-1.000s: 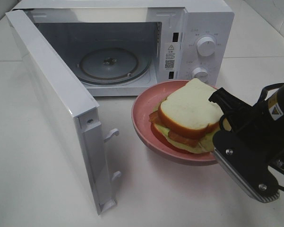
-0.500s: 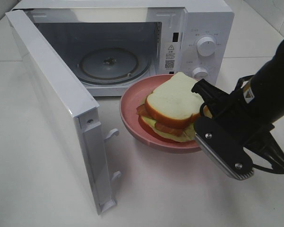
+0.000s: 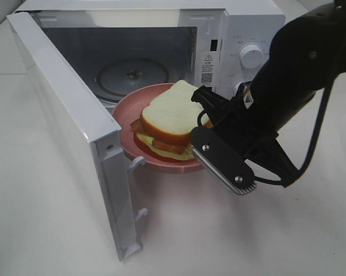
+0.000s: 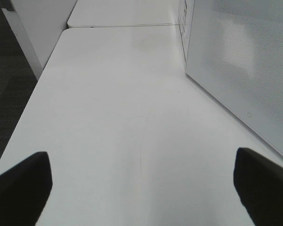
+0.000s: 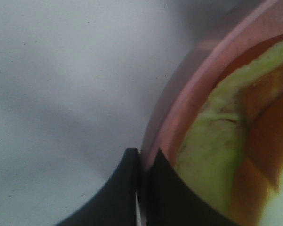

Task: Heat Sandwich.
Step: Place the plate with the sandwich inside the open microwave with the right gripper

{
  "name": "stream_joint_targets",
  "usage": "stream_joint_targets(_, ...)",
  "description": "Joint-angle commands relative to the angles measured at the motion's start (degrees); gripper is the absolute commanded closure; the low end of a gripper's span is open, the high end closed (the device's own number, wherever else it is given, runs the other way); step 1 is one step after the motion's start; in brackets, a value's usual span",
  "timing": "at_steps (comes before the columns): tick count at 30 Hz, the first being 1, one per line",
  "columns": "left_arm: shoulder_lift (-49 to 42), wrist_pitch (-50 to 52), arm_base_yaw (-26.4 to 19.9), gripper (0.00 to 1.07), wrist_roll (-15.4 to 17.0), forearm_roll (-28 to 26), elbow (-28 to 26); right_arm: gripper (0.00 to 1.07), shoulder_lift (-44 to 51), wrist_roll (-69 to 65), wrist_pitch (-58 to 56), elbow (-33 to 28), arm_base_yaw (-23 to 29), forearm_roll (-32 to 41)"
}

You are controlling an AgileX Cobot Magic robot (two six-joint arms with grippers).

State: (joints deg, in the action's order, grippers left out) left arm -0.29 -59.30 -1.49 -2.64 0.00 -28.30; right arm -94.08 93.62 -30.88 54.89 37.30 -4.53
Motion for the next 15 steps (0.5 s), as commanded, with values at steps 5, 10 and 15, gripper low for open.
stream_joint_targets(5, -1.5, 0.4, -0.1, 0.03, 0.3, -0.5, 0.1, 1.07, -4.0, 0.7, 1.3, 5.8, 0.3, 0.5)
stream_joint_targets(10, -1.5, 0.4, -0.1, 0.03, 0.3, -0.5, 0.1, 1.07, -6.1, 0.9, 1.3, 8.9, 0.3, 0.5)
stream_joint_targets(15, -1.5, 0.4, -0.1, 0.03, 0.3, -0.5, 0.1, 1.07, -8.8, 0.9, 0.5, 11.8, 0.3, 1.1)
